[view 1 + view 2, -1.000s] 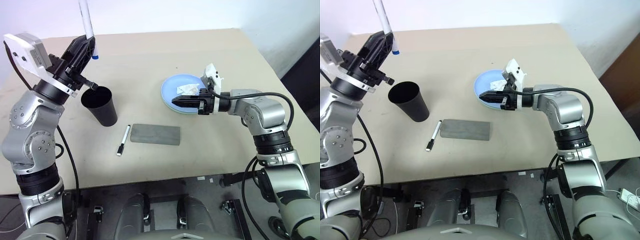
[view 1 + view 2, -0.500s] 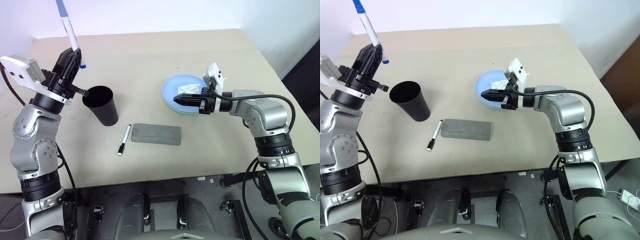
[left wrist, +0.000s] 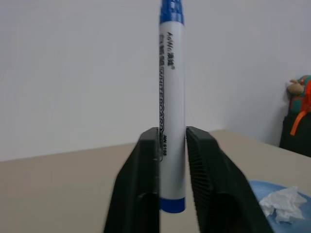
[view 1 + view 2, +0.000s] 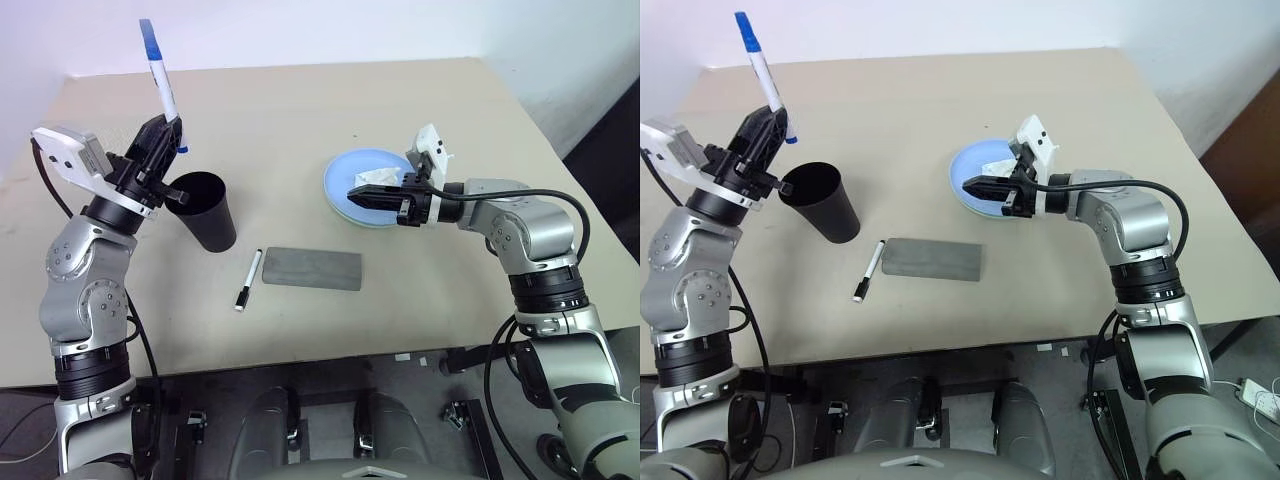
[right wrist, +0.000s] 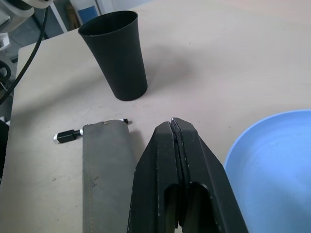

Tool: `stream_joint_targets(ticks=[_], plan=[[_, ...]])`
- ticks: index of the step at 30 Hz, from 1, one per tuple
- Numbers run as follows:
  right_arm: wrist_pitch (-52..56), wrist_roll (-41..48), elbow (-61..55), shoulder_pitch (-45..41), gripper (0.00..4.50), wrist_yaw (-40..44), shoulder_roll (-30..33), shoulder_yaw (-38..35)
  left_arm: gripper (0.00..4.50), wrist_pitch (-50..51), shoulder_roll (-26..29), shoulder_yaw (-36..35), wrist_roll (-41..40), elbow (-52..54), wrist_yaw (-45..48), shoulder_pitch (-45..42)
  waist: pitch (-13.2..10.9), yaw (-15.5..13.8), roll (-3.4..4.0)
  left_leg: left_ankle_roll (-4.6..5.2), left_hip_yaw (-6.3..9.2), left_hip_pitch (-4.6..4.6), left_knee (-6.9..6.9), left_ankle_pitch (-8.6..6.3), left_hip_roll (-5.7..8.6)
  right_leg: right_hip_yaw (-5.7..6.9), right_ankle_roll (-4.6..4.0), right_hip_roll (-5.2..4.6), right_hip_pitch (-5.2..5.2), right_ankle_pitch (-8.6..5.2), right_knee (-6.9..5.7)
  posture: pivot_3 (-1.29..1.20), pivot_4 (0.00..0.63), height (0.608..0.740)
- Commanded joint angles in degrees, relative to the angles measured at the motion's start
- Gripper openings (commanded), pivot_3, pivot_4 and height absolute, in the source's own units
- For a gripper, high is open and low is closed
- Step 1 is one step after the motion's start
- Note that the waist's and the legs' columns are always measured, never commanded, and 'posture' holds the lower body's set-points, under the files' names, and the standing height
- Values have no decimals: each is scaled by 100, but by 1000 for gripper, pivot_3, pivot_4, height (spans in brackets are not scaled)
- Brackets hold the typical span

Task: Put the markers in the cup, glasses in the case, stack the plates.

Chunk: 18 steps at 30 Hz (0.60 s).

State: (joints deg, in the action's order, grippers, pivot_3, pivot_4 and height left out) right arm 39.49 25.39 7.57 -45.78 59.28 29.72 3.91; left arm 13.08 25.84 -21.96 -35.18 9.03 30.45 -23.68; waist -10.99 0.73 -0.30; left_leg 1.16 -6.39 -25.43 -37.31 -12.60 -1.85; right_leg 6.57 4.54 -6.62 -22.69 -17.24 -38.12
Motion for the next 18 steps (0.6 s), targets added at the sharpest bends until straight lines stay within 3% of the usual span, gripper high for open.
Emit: stream_joint_targets(ticks=[1,7,8,13,18], plan=[[-192,-53,-39,-43,0,-65,-7,-73,2290,19,54,-101,-178,231,45,126,0,0,0,-1,0,0,0,0,0,0,0,-1,0,0,0,0,150,719],[-215,-68,-26,-13,0,-60,-22,-39,4329,17,116,-203,-219,438,-61,335,0,2,0,0,0,0,0,0,0,0,0,-2,0,0,0,0,150,719],[-218,-73,-15,-20,0,-56,-30,-34,4464,1,126,-204,-203,448,-63,354,0,2,0,0,0,0,0,0,0,0,0,-3,0,0,0,0,150,719],[-231,-72,76,-101,0,-9,-69,-36,4464,237,309,-280,-358,662,-33,469,0,4,0,8,0,0,1,-5,0,0,-1,-3,0,0,0,0,150,719],[-83,-86,207,-190,0,78,-27,22,4464,1130,1083,-615,-937,1096,13,701,-2,12,-2,6,1,0,2,-4,-1,0,-1,-3,-3,0,0,0,150,719]])
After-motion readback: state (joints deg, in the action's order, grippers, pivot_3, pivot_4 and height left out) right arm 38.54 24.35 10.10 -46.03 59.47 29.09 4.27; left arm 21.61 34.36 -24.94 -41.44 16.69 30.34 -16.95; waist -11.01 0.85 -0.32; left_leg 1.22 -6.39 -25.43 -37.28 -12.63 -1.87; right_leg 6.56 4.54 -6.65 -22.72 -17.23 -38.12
